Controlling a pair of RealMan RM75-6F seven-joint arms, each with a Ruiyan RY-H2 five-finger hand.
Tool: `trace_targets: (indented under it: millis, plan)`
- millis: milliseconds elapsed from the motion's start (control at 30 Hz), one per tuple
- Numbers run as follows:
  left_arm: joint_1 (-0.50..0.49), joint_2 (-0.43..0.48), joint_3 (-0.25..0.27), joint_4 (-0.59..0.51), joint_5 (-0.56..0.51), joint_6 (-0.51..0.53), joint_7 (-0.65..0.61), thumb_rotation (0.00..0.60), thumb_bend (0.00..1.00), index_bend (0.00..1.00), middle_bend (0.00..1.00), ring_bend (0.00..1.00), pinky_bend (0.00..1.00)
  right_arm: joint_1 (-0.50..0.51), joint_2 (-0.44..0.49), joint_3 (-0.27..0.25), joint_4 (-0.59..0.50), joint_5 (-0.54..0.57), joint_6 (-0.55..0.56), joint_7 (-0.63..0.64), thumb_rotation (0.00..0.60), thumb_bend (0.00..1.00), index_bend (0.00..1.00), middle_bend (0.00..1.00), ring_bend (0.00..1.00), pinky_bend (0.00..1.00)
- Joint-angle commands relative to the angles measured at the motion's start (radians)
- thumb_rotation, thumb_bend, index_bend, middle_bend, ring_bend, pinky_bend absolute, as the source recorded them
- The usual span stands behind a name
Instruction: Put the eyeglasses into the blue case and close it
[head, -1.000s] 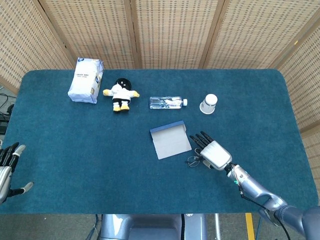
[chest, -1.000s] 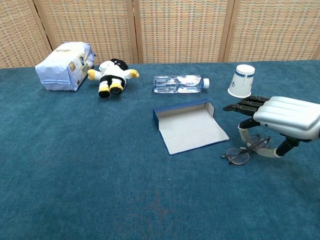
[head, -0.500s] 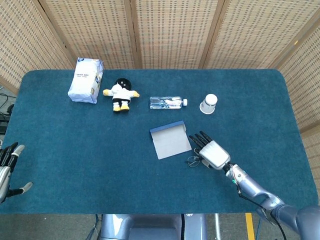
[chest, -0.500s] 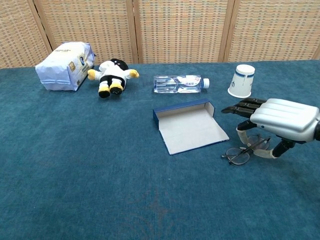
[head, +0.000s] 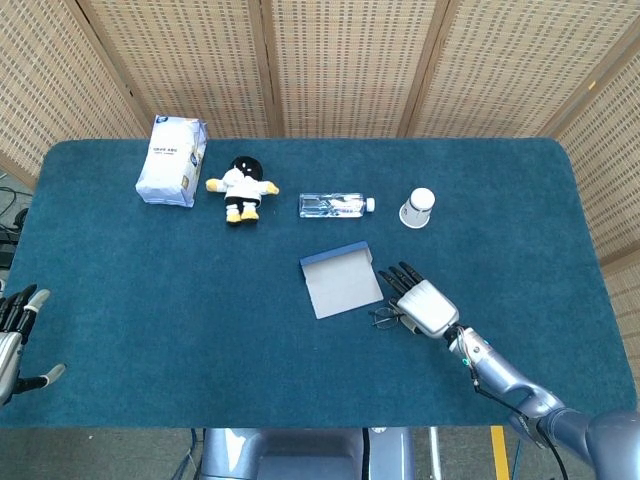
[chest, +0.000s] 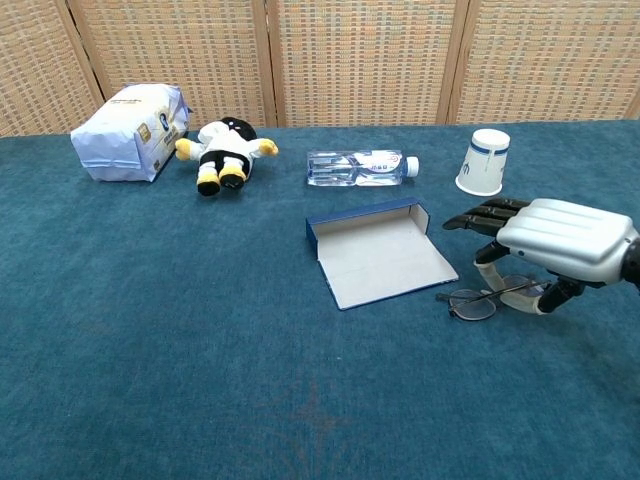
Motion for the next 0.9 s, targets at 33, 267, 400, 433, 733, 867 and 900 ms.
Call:
trace_targets:
  millis: [33,267,400,433,733,867,900]
  plan:
    - [-0.001,0.000,0.000,0.000,-0.001,-0.001,0.000,0.600,0.12,0.00,0.00,0.00,0.00,0.004,0.004,-0.001,-0.009,0.008,-0.015,-0.012,0.600,0.54,0.58,0.07,0.00,0.05]
    - [-0.002,0.002,-0.002,0.001,-0.006,-0.003,-0.005,0.600,0.12,0.00,0.00,0.00,0.00,0.010,0.020,0.008,-0.049,0.008,0.008,-0.027,0.600,0.54,0.58,0.08,0.00,0.06]
    - [-0.002,0.004,-0.002,0.000,-0.007,-0.003,-0.007,0.600,0.12,0.00,0.00,0.00,0.00,0.019,0.040,0.020,-0.091,0.000,0.038,-0.028,0.600,0.54,0.59,0.08,0.00,0.06]
    - [-0.002,0.004,-0.001,0.000,-0.006,-0.002,-0.009,0.600,0.12,0.00,0.00,0.00,0.00,0.025,0.047,0.028,-0.106,0.000,0.043,-0.030,0.600,0.54,0.59,0.08,0.00,0.06]
    - [-0.007,0.013,-0.006,0.002,-0.015,-0.010,-0.030,0.600,0.12,0.00,0.00,0.00,0.00,0.092,0.066,0.107,-0.188,0.053,-0.012,-0.086,0.600,0.56,0.59,0.08,0.00,0.06]
    - [-0.009,0.019,-0.009,0.003,-0.023,-0.016,-0.045,0.600,0.12,0.00,0.00,0.00,0.00,0.130,0.046,0.145,-0.188,0.101,-0.082,-0.128,0.600,0.56,0.59,0.08,0.00,0.06]
    - [-0.008,0.021,-0.012,0.005,-0.028,-0.015,-0.053,0.600,0.12,0.00,0.00,0.00,0.00,0.142,0.039,0.153,-0.188,0.113,-0.102,-0.140,0.600,0.56,0.59,0.08,0.00,0.06]
